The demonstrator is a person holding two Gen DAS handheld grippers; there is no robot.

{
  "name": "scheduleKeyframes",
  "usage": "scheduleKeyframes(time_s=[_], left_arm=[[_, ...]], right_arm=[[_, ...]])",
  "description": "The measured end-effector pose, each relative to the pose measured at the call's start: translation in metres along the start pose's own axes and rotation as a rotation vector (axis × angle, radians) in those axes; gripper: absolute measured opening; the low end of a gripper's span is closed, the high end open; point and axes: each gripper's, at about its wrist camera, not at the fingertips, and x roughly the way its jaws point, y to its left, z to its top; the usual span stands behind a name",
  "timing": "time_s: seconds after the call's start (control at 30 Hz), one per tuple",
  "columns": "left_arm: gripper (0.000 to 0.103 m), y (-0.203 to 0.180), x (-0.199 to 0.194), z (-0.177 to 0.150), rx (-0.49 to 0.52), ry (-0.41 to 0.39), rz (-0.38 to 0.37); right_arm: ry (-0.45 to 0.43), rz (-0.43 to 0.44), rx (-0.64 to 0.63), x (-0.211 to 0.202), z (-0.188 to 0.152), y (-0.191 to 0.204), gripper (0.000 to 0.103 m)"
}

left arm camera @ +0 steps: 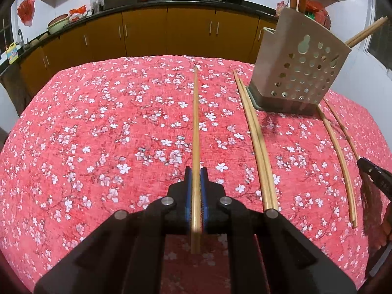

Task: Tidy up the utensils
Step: 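Grasp a chopstick with the right gripper while the left gripper grasps another, then lift the left chopstick upright over the holder while the right tool does likewise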

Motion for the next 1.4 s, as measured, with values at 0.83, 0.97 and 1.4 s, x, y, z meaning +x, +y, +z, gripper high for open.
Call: scheduleKeyframes(time_s=[0.83, 0.97, 1.4], left_arm=[[0.01, 0.012, -0.007, -0.002, -0.047, 0.006, -0.043], [0.01, 0.01, -0.007, -0.002, -0.049, 0.008, -0.043], [0.01, 0.009, -0.008, -0.001, -0.055, 0.01, -0.048]], right_arm=[[0.001, 0.011, 0.01, 0.0, -0.003, -0.003, 0.008], [0.001, 0.012, 0.011, 0.0, -0.002, -0.003, 0.008], [0.002, 0.021, 0.023, 0.001, -0.002, -0.001, 0.008]])
